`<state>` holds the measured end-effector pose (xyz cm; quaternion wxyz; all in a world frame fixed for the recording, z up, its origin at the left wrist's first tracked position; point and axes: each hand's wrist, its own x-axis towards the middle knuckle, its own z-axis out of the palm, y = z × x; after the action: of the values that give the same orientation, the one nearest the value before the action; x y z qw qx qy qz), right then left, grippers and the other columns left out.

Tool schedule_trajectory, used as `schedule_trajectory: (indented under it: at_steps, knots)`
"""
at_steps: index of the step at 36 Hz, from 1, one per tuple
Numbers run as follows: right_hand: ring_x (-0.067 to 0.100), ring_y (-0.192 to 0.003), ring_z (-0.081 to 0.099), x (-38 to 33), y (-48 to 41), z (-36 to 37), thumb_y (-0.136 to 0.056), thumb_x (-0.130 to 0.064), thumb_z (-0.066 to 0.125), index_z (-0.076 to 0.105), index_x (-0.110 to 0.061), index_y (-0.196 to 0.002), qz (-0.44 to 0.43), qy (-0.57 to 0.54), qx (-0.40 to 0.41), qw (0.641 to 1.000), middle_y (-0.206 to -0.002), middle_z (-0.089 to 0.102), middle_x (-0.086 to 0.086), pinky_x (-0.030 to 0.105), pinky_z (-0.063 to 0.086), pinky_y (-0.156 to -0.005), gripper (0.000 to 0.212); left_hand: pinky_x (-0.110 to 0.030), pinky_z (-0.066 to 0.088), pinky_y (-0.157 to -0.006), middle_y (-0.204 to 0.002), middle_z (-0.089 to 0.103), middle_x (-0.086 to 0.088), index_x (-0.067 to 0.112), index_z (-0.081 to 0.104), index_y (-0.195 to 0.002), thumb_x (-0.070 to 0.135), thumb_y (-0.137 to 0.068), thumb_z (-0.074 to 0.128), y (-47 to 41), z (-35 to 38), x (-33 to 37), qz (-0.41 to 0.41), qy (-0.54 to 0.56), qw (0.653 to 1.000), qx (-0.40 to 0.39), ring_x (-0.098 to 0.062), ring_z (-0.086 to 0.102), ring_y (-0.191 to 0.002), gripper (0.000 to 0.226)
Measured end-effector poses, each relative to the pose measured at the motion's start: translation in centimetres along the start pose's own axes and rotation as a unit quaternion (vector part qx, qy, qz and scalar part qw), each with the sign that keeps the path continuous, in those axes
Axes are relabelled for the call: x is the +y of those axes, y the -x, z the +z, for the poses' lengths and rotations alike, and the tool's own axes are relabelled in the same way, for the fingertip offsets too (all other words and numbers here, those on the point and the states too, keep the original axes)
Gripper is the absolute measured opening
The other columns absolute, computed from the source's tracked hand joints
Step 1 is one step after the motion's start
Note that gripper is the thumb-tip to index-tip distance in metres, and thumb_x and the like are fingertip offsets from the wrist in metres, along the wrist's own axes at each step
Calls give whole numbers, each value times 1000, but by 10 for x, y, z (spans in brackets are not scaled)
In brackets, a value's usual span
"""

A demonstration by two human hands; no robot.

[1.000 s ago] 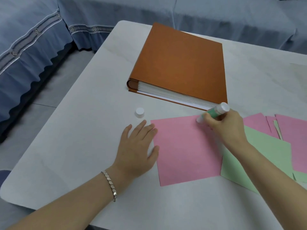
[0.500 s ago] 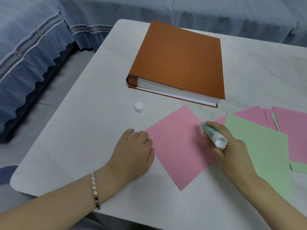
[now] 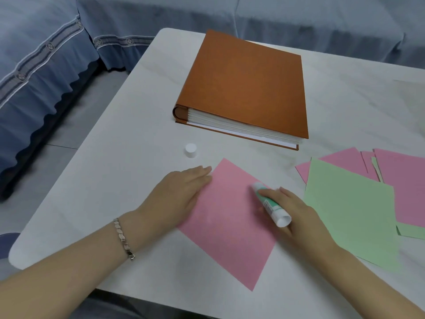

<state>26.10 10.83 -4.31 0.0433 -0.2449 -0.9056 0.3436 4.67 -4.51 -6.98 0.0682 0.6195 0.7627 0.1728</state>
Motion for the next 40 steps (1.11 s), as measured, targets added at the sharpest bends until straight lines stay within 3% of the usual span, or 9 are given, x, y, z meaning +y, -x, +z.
schedule_trajectory:
  at_steps: [3, 5, 9, 12, 20, 26, 29, 33, 40]
  knots:
    - [-2, -103, 58, -2, -3, -8, -84, -42, 58, 42, -64, -105, 18, -65, 74, 995, -103, 50, -51, 7, 38, -82, 35, -30, 41, -91, -128, 60, -2, 12, 68, -112, 27, -88, 40, 6, 6, -4, 23, -20, 1000, -1, -20, 56, -118, 40]
    - [-9, -93, 60, -4, -6, -13, -81, -43, 64, 48, -66, -96, 24, -123, 138, 983, -102, 56, -44, 3, 41, -77, 32, -27, 32, -93, -126, 61, 0, 14, 70, -108, 31, -88, 42, 9, 8, -2, 31, -27, 999, 10, -18, 55, -119, 39]
    - [11, -88, 68, -3, -15, -24, -84, -35, 64, 55, -53, -96, 21, -169, 220, 961, -100, 67, -17, 21, 50, -80, 24, -30, 34, -91, -118, 66, -3, 11, 72, -94, 39, -85, 46, 12, 13, 9, 43, -42, 997, 39, -22, 60, -113, 39]
    - [11, -71, 66, -4, -21, -28, -86, -16, 63, 57, -41, -96, 34, -199, 241, 949, -90, 69, -20, 20, 51, -72, 28, -34, 36, -90, -117, 66, -6, 11, 70, -87, 42, -84, 47, 14, 19, 22, 33, -45, 997, 48, -24, 62, -111, 38]
    - [7, -59, 63, -14, -32, -16, -84, -23, 65, 61, -31, -85, 117, -236, 194, 945, -66, 67, -5, 24, 52, -68, 9, -32, 39, -88, -112, 67, -8, 6, 69, -102, 23, -88, 45, 11, 22, 24, -11, -1, 991, 130, -22, 60, -103, 32]
    - [13, -66, 63, -36, -48, 1, -80, -29, 65, 63, -27, -83, 127, -223, 131, 958, -73, 68, -2, 30, 50, -72, 4, -33, 30, -98, -132, 57, -4, 11, 59, -123, 39, -87, 41, -2, 20, 8, -55, 5, 996, 70, -17, 41, -125, 49]
    - [20, -70, 62, -46, -56, 10, -79, -28, 64, 63, -24, -82, 122, -203, 119, 964, -74, 67, 1, 30, 49, -69, 5, -31, 22, -97, -133, 56, -3, 14, 61, -123, 43, -87, 40, -7, 19, 10, -54, -3, 996, 64, -20, 41, -128, 50]
    - [12, -60, 50, -51, -62, 20, -80, -27, 62, 62, -18, -79, 106, -138, 99, 980, -68, 61, 0, 28, 42, -60, 9, -38, 22, -100, -133, 56, -1, 18, 62, -121, 48, -87, 38, -8, 24, 10, -55, -31, 997, 50, -26, 48, -127, 51]
    - [25, -69, 59, -54, -65, 28, -80, -23, 62, 62, -10, -83, 94, -66, 99, 988, -71, 64, 7, 39, 50, -65, 14, -43, 24, -103, -133, 56, 2, 21, 63, -119, 51, -85, 42, -7, 27, 7, -55, -28, 996, 67, -22, 45, -129, 50]
